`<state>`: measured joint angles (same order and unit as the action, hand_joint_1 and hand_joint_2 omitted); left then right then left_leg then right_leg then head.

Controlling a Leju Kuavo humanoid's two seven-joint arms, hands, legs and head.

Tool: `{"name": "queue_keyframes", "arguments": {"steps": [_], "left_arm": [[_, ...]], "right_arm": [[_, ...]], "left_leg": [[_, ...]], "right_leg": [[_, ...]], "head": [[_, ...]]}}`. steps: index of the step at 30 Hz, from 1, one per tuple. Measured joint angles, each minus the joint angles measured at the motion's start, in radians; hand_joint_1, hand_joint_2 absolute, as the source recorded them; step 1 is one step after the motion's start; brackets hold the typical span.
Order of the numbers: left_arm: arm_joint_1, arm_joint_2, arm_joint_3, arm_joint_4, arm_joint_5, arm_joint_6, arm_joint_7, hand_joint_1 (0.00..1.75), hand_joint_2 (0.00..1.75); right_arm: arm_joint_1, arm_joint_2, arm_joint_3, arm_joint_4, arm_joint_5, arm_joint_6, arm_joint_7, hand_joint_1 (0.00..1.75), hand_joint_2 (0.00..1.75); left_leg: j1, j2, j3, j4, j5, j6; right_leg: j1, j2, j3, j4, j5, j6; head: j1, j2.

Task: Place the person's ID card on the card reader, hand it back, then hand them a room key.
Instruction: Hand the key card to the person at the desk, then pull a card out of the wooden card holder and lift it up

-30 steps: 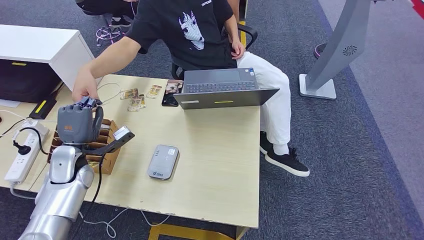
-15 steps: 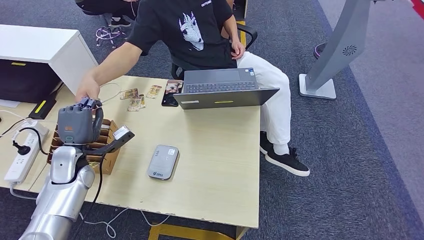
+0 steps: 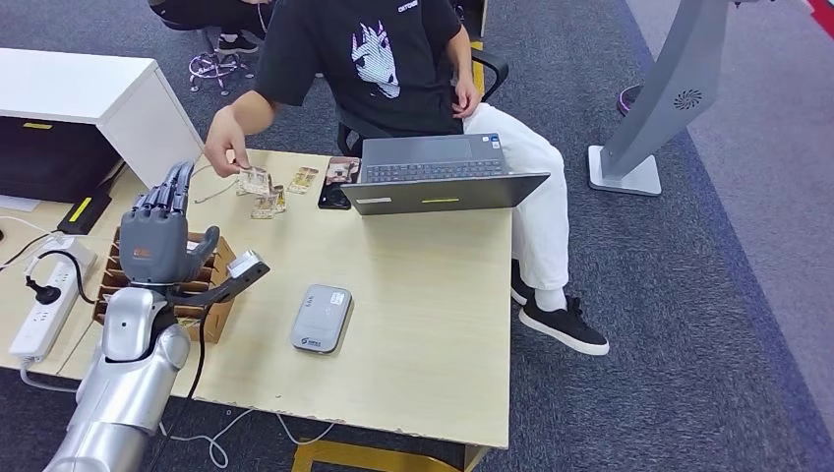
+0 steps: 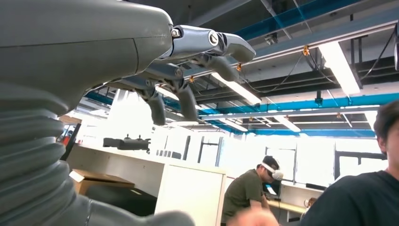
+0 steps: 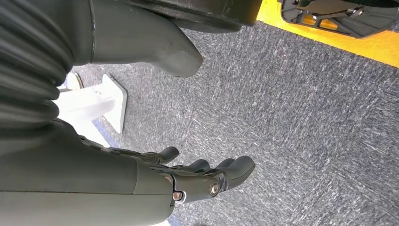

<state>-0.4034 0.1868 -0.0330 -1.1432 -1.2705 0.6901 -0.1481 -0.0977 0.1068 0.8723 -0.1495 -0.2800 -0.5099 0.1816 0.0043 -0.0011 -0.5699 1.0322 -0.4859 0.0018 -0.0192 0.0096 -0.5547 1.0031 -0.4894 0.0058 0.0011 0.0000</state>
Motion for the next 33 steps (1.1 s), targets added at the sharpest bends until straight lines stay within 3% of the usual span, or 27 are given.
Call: {"name": "queue_keyframes", "arguments": {"steps": [6, 8, 12, 16, 27, 33], "left_arm": [[0.000, -0.006, 0.004, -0.019, 0.005, -0.023, -0.001, 0.00, 1.75], [-0.003, 0.007, 0.001, -0.030, 0.015, -0.124, 0.026, 0.00, 1.75], [-0.038, 0.079, -0.033, -0.088, 0.060, -0.418, 0.078, 0.00, 1.75], [-0.090, 0.165, -0.102, -0.182, 0.126, -0.588, 0.098, 0.00, 1.75], [-0.120, 0.355, -0.227, -0.467, 0.313, -0.730, 0.088, 0.00, 1.75], [-0.120, 0.398, -0.250, -0.577, 0.342, -0.734, 0.083, 0.00, 1.75]], "right_arm": [[0.001, 0.000, 0.000, 0.000, -0.003, -0.003, -0.001, 0.00, 1.75], [0.001, 0.000, 0.000, 0.000, -0.012, -0.007, -0.004, 0.00, 1.75], [0.008, 0.000, 0.000, 0.001, -0.033, -0.013, -0.013, 0.00, 1.75], [0.012, 0.000, -0.002, 0.001, -0.050, -0.015, -0.019, 0.00, 1.75], [0.019, 0.000, -0.016, 0.003, -0.085, -0.027, -0.035, 0.00, 1.75], [0.019, 0.001, -0.019, 0.003, -0.085, -0.028, -0.035, 0.00, 1.75]], "left_leg": [[0.000, 0.000, 0.000, 0.000, 0.000, 0.000], [0.000, 0.000, 0.000, 0.000, 0.000, 0.000], [0.001, 0.001, 0.000, 0.000, 0.000, 0.000], [0.001, 0.002, -0.001, 0.000, 0.000, -0.001], [0.001, 0.002, -0.001, 0.000, 0.000, -0.001], [0.001, 0.002, -0.001, 0.000, 0.000, -0.001]], "right_leg": [[0.000, 0.000, 0.000, 0.000, 0.000, 0.000], [0.000, 0.001, -0.001, 0.000, 0.000, 0.000], [0.001, 0.001, -0.002, 0.000, 0.001, -0.001], [0.001, 0.002, -0.002, 0.000, 0.001, -0.001], [0.001, 0.002, -0.003, 0.000, 0.001, -0.001], [0.001, 0.002, -0.003, 0.000, 0.001, -0.001]], "head": [[0.000, 0.000], [0.000, 0.000], [0.000, 0.000], [0.000, 0.000], [0.000, 0.000], [0.000, 0.000]]}}
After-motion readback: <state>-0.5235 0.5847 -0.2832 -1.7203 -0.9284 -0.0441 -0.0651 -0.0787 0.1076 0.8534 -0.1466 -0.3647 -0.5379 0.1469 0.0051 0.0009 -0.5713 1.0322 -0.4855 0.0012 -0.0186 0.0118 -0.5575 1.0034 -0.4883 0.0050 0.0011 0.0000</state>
